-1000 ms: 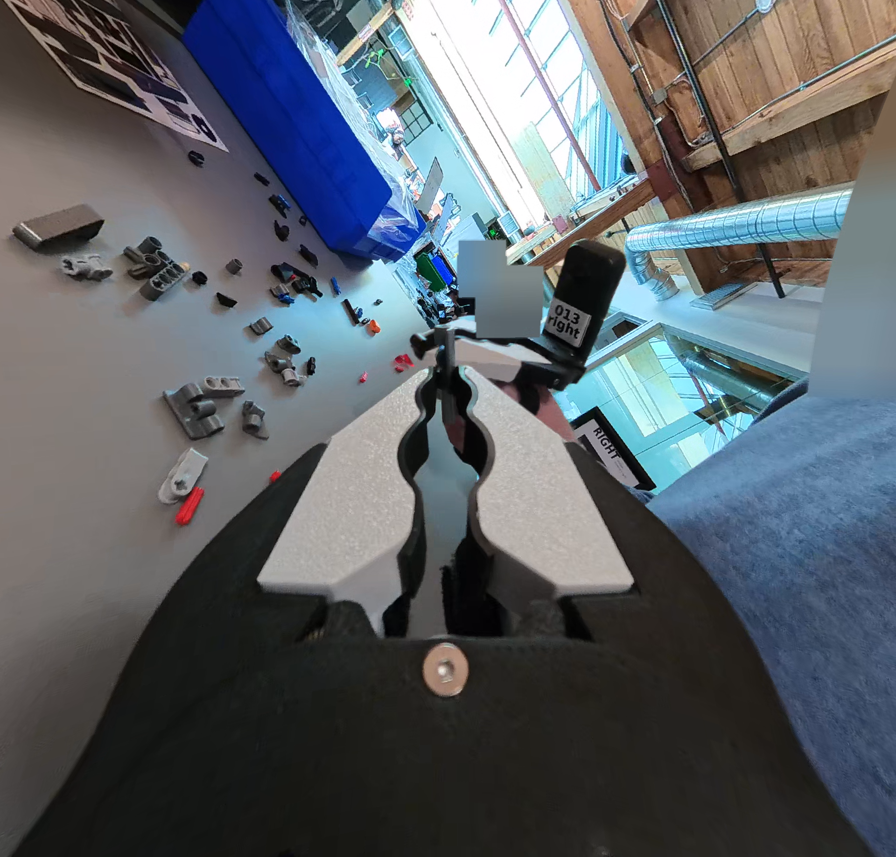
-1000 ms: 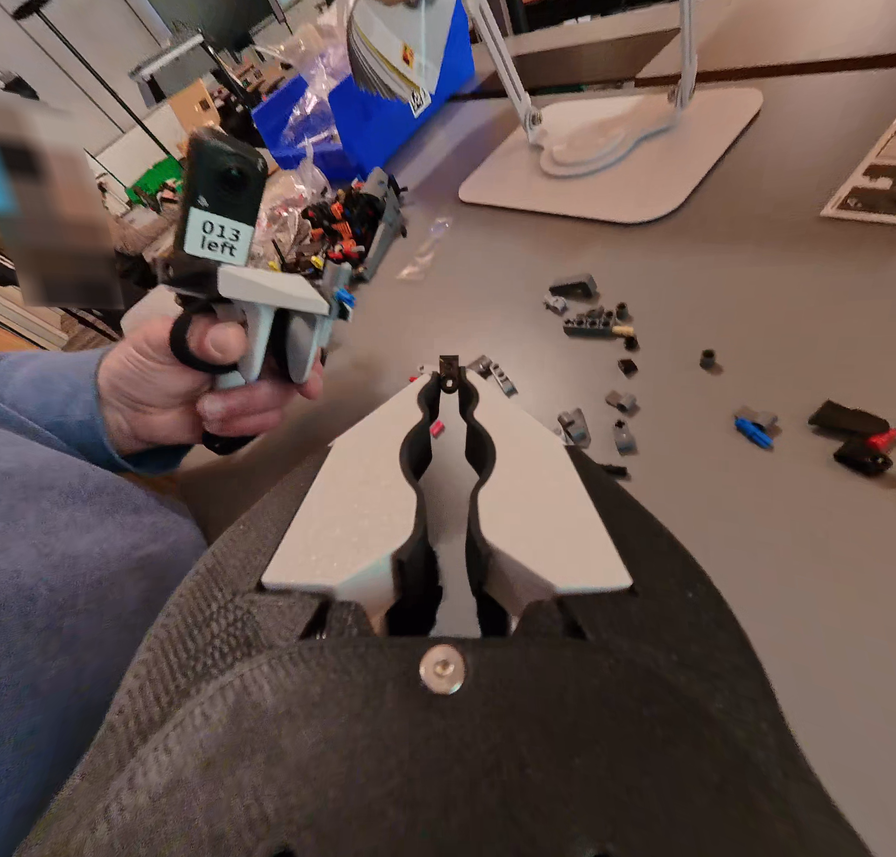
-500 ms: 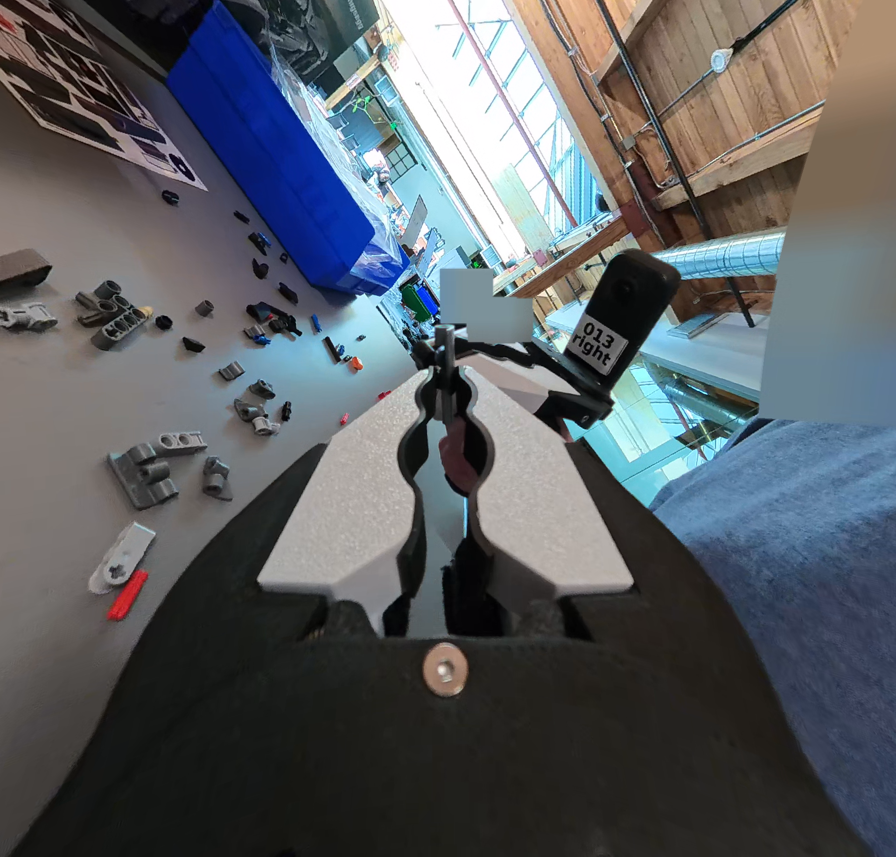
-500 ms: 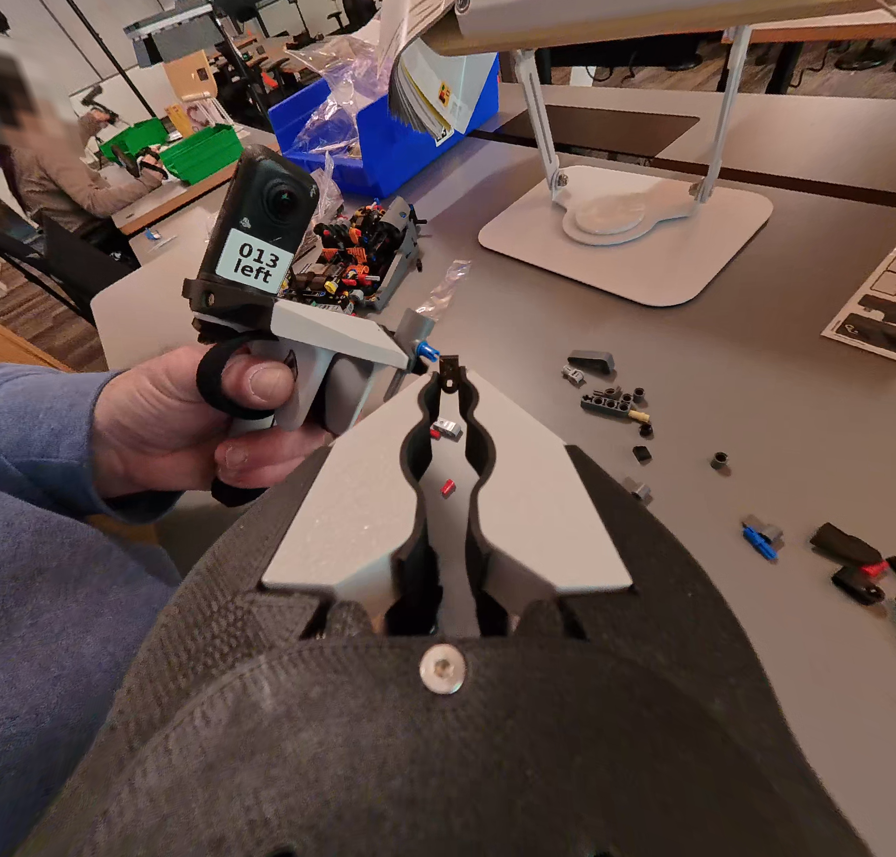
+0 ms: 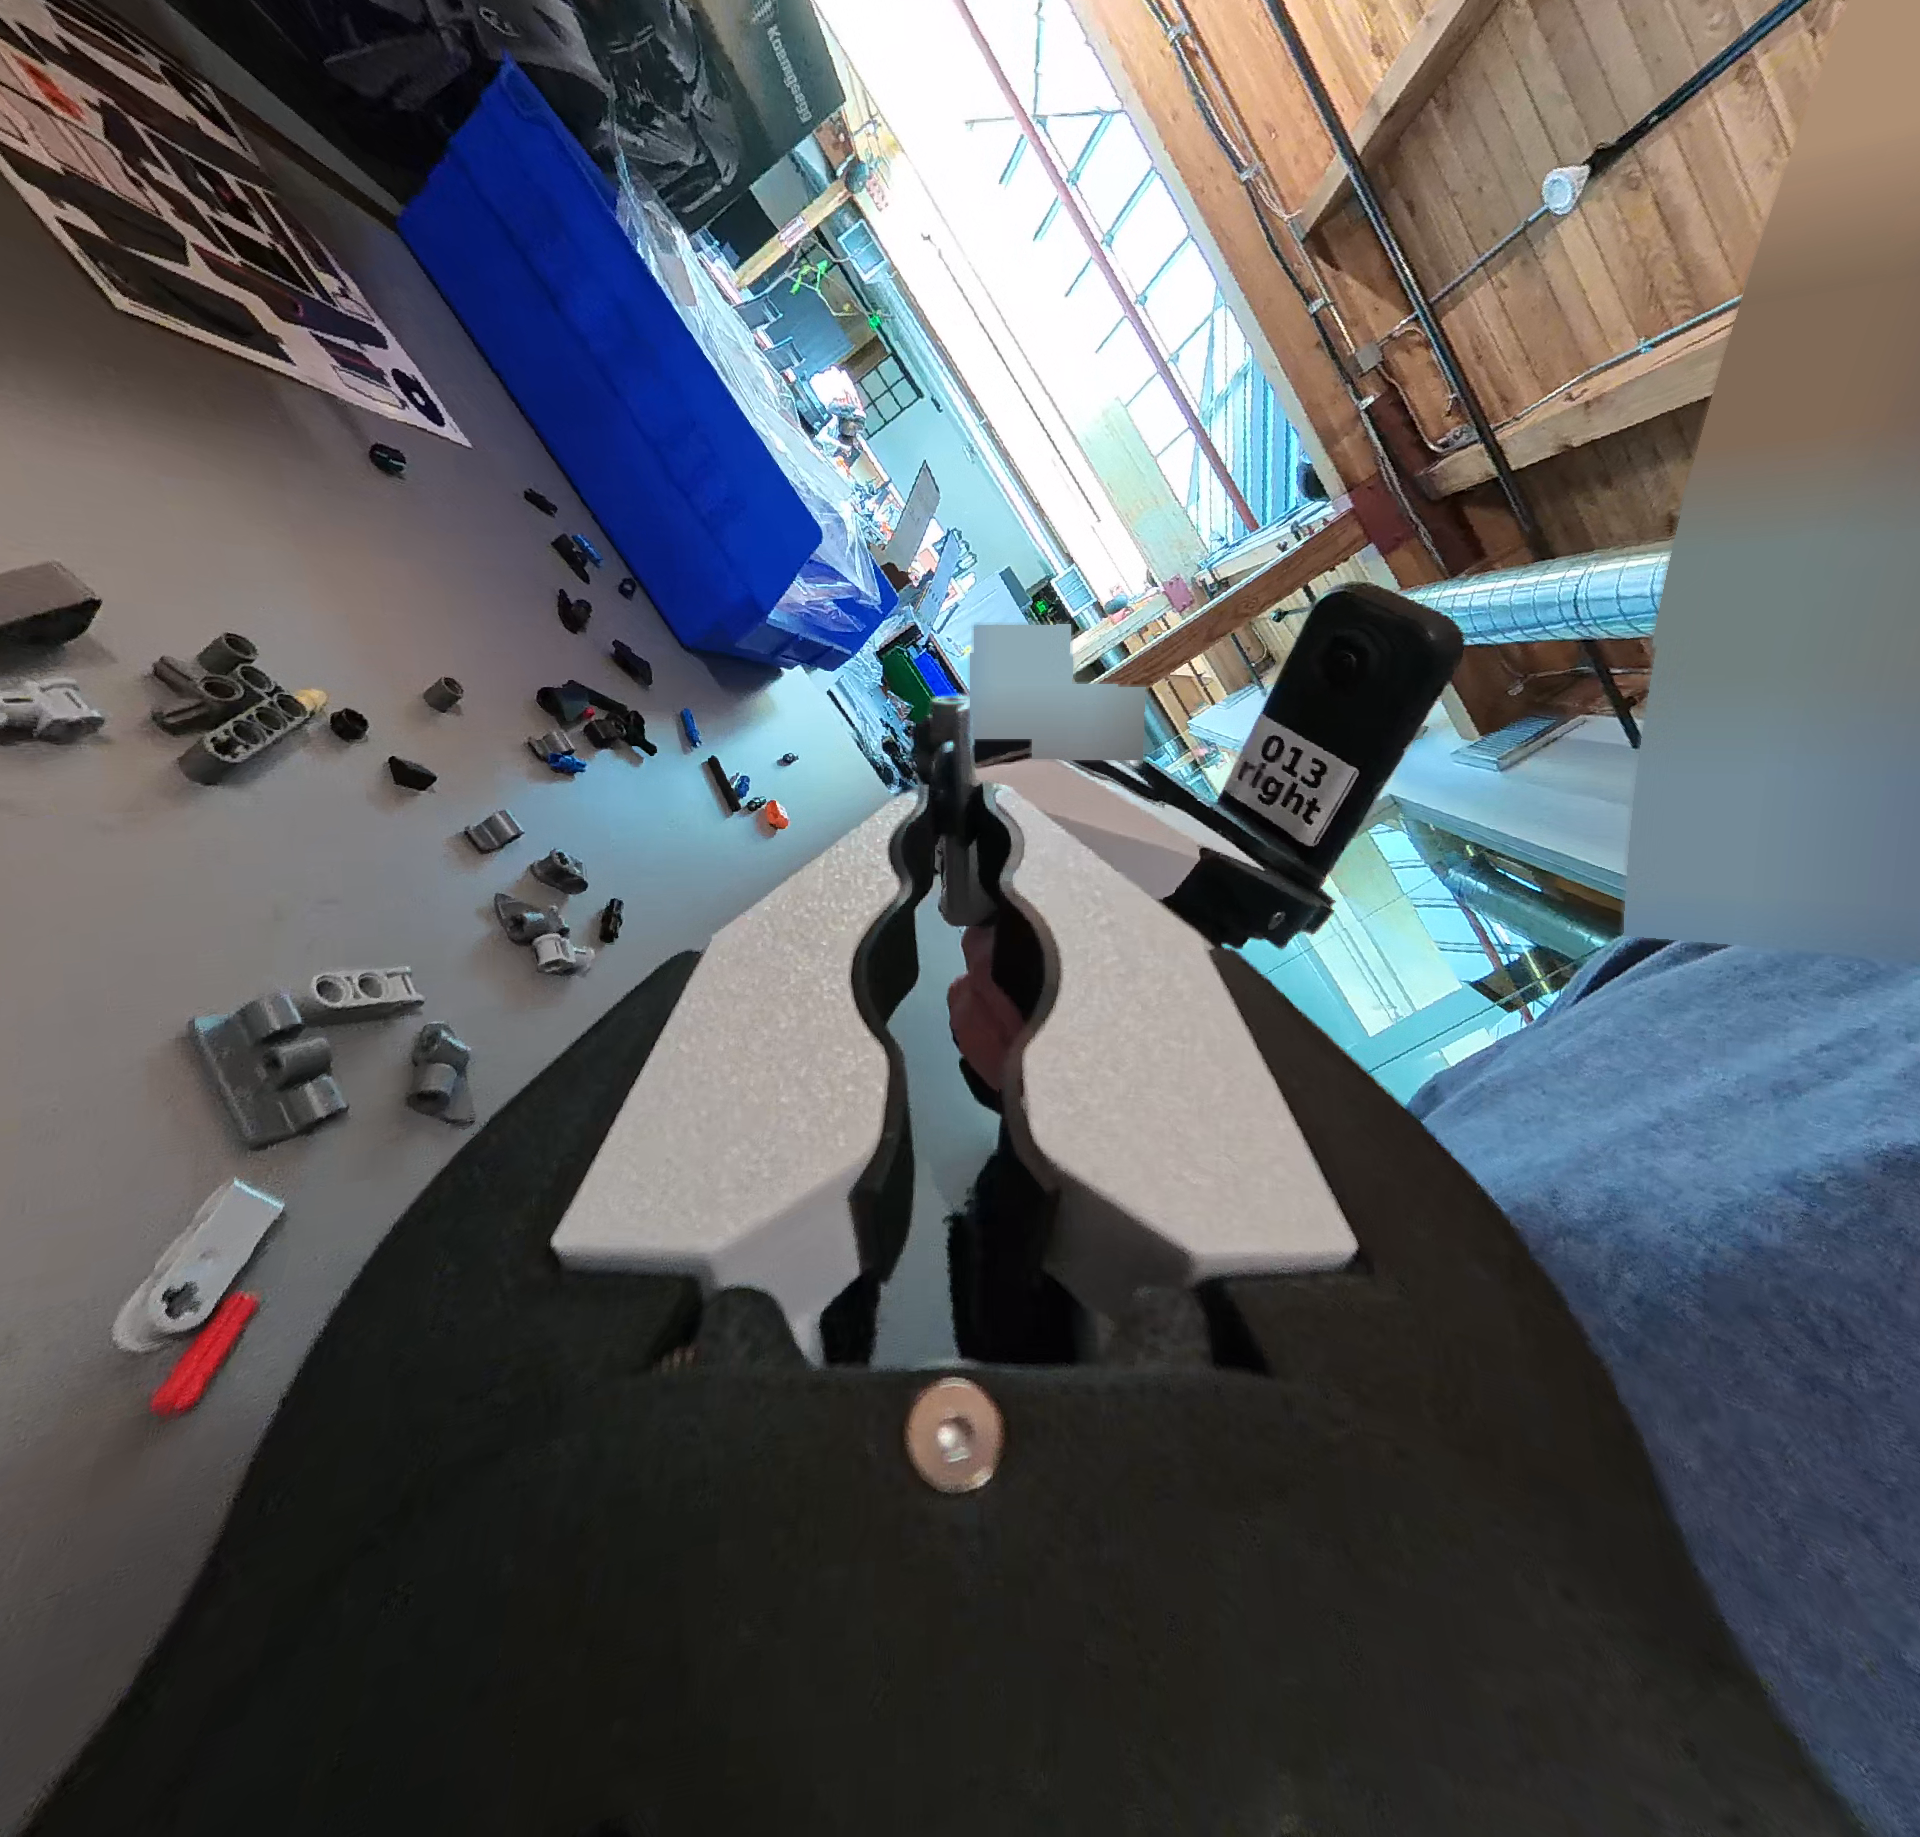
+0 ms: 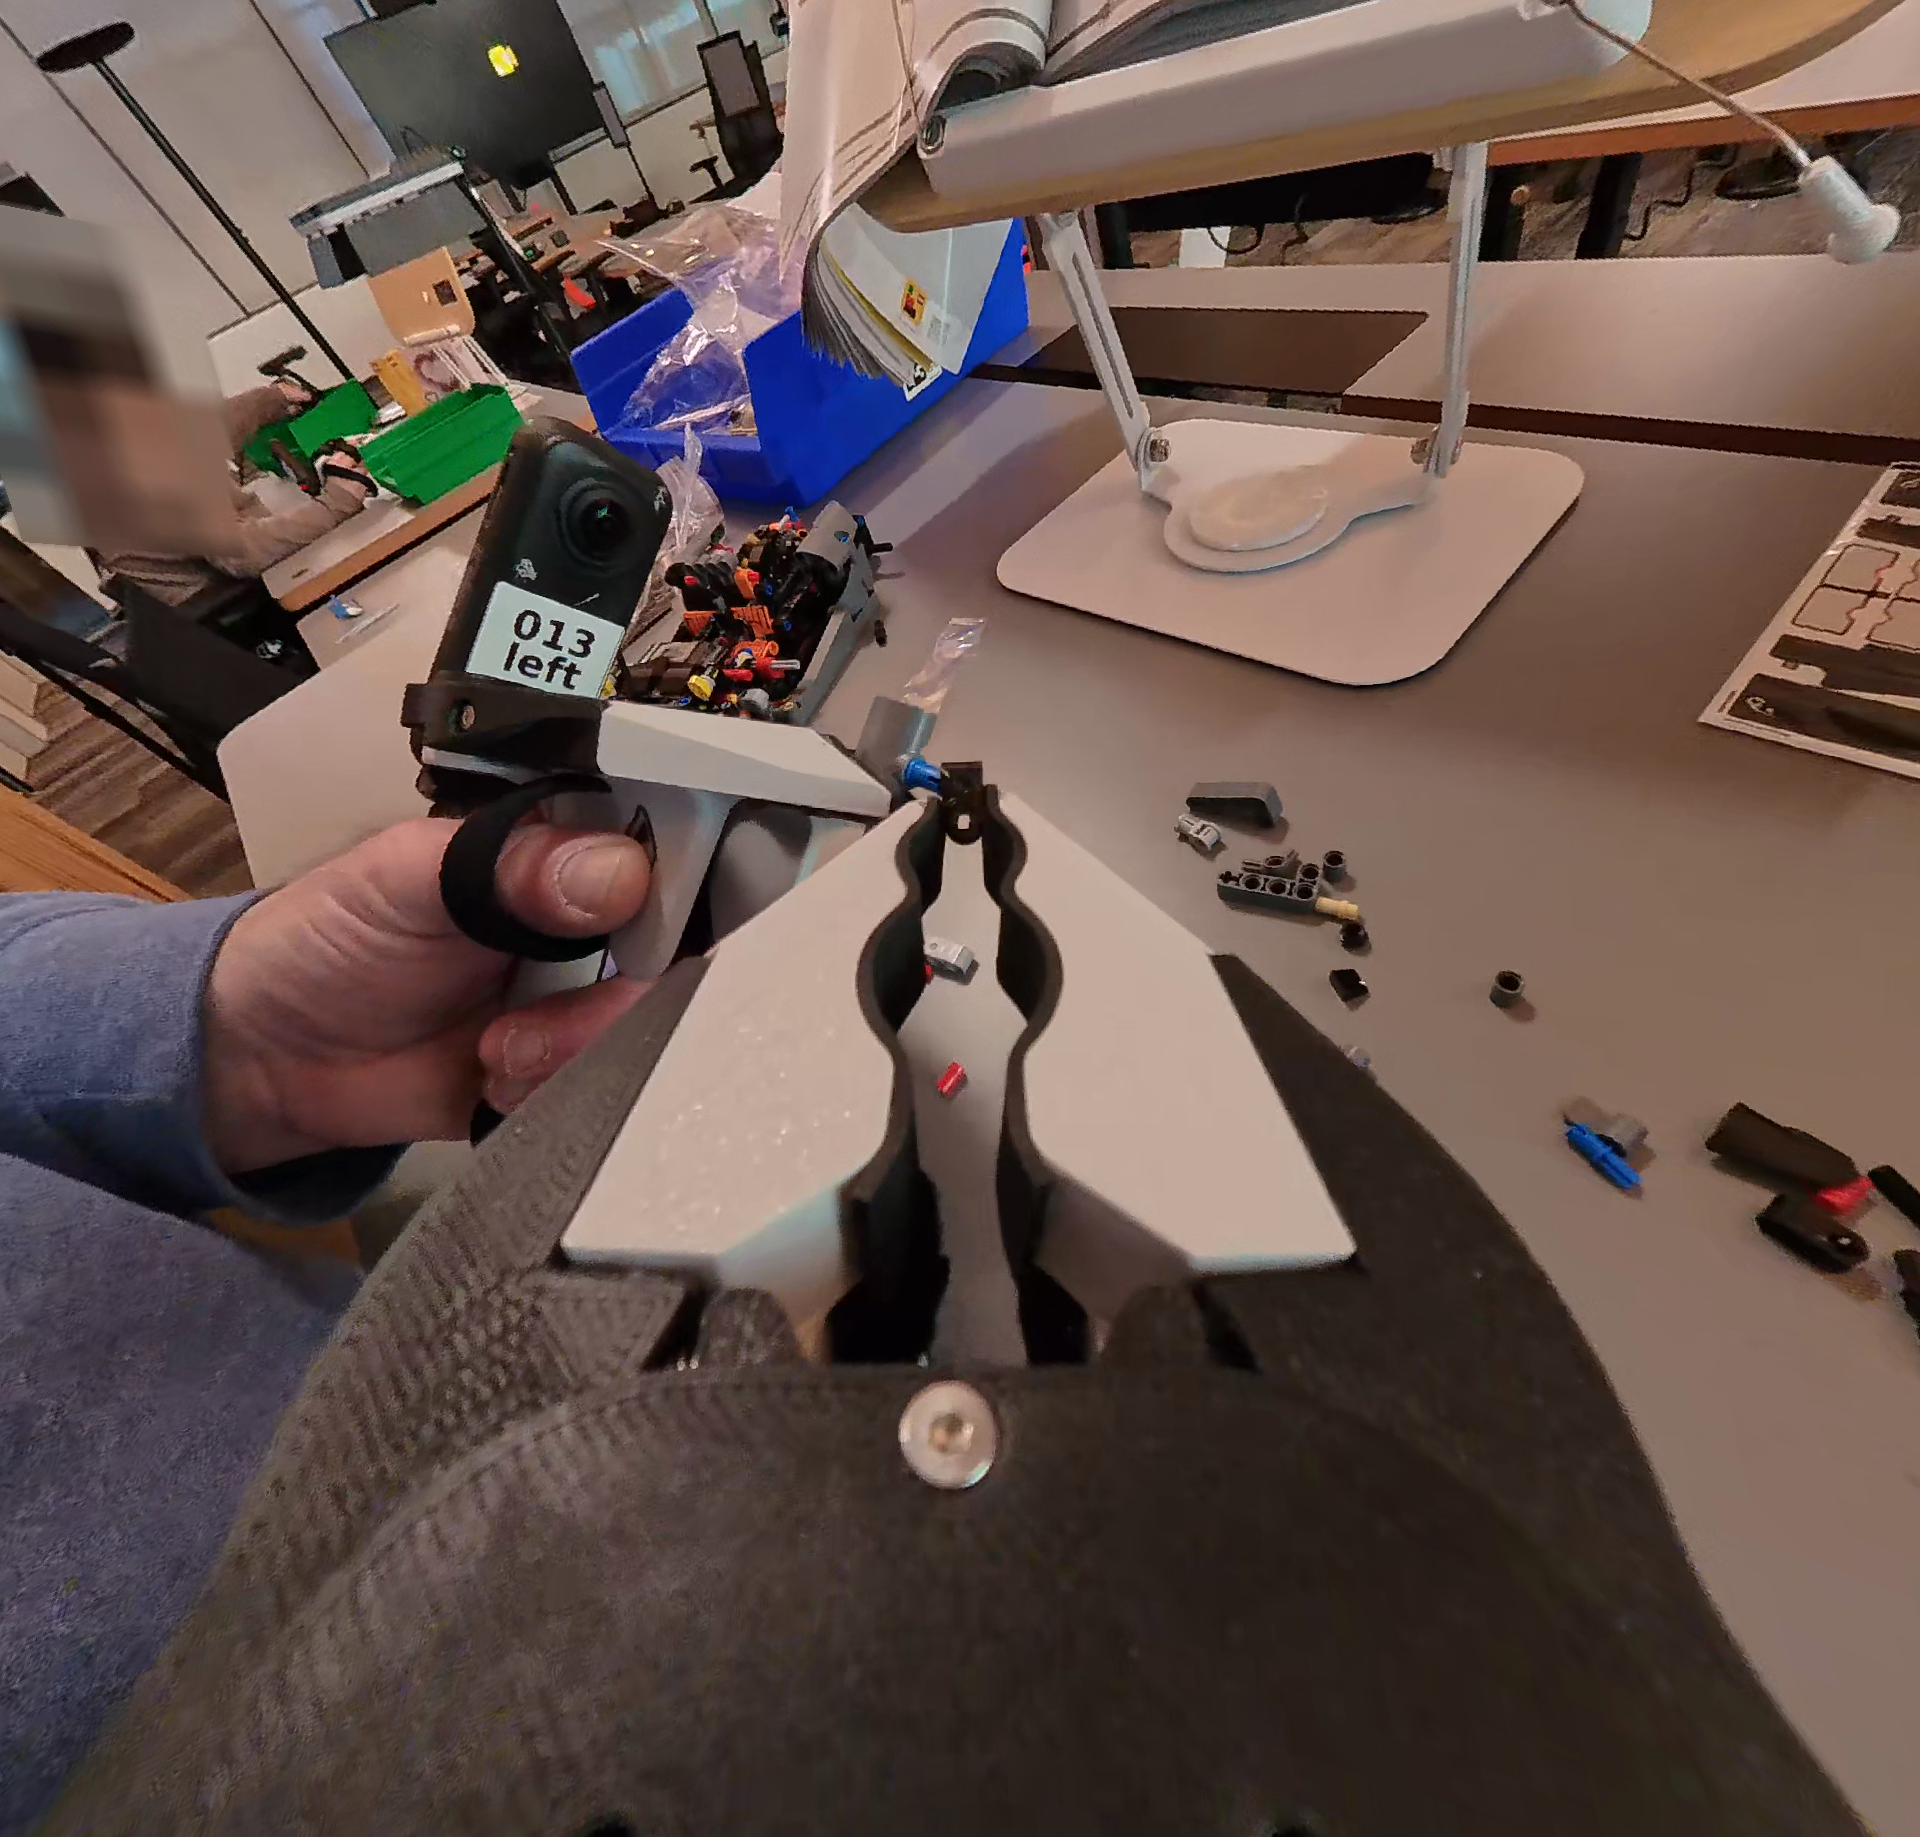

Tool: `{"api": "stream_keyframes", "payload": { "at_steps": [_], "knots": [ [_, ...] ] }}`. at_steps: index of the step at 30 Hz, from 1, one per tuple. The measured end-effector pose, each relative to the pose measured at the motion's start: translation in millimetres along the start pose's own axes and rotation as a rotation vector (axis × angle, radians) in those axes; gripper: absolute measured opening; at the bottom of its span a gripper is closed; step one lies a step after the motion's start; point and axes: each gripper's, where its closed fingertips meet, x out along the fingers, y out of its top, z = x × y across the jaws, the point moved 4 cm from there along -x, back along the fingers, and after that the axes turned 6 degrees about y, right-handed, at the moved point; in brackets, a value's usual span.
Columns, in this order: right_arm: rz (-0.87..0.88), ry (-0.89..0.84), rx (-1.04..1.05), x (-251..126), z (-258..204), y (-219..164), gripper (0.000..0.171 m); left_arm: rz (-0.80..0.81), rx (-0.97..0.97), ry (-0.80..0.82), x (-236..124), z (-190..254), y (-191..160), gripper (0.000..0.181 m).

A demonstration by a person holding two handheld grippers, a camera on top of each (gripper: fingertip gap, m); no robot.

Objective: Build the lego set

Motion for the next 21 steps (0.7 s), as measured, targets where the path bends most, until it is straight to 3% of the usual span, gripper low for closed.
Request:
{"api": "stream_keyframes", "payload": {
  "at_steps": [21],
  "knots": [
    [-0.003, -0.219, -0.236, 9, 15, 13, 0.004, 0.118, -0.110, 0.088, 18, -5, 16, 0.006]
  ]
}}
